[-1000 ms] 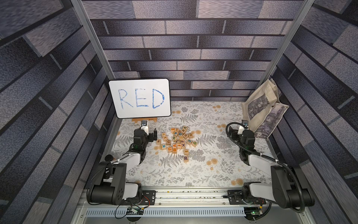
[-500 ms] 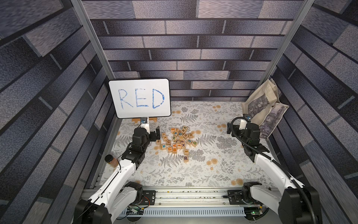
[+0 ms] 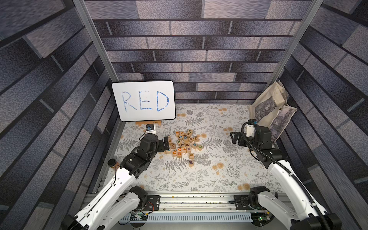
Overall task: Assemble the uppercase word "red" with letter blocks
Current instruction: Pick up the letter block from the center of the board.
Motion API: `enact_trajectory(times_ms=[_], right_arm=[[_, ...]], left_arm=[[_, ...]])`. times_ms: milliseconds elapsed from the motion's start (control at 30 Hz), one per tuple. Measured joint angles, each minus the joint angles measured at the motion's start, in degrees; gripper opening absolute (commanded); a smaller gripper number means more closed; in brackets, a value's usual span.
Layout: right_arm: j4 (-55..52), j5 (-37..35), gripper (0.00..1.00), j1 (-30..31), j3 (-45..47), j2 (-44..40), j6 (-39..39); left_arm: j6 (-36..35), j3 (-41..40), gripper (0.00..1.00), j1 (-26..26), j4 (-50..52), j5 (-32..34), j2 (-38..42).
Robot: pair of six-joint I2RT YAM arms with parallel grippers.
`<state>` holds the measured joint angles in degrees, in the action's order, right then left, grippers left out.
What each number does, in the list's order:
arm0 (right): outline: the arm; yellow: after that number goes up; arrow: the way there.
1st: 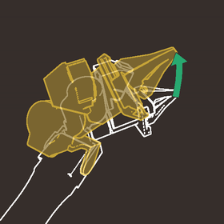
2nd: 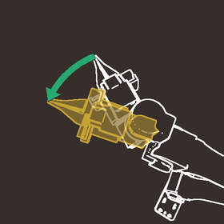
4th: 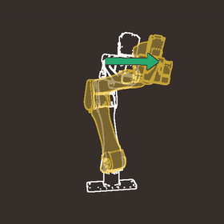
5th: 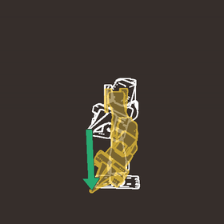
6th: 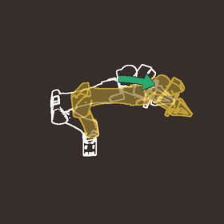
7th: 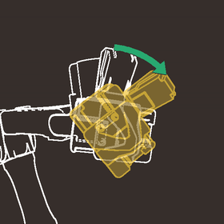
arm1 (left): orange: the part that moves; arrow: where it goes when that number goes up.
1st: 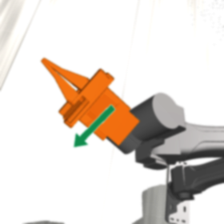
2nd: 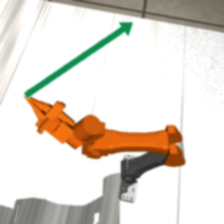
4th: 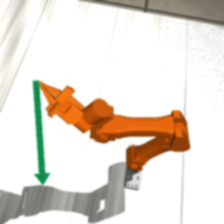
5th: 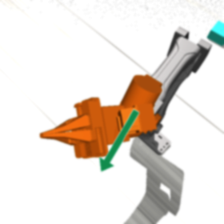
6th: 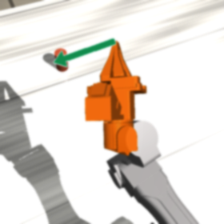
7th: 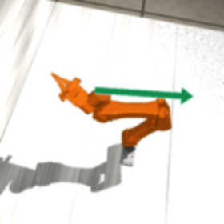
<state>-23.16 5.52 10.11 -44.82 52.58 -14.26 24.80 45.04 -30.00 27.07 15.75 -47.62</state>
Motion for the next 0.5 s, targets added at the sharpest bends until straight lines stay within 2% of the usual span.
enact_trajectory(times_ms=[333,500], right_arm=[[-15.3,2.2,1.0,6.0,-5.7,-1.7,-4.1],[-21.6,2.1,1.0,9.1,-6.2,-3.8,-5.1]], left_arm=[[13.2,5.7,1.0,-7.5,16.0,2.8,-2.9],[16.2,7.0,1.0,-9.8,20.4,4.7,-5.3]])
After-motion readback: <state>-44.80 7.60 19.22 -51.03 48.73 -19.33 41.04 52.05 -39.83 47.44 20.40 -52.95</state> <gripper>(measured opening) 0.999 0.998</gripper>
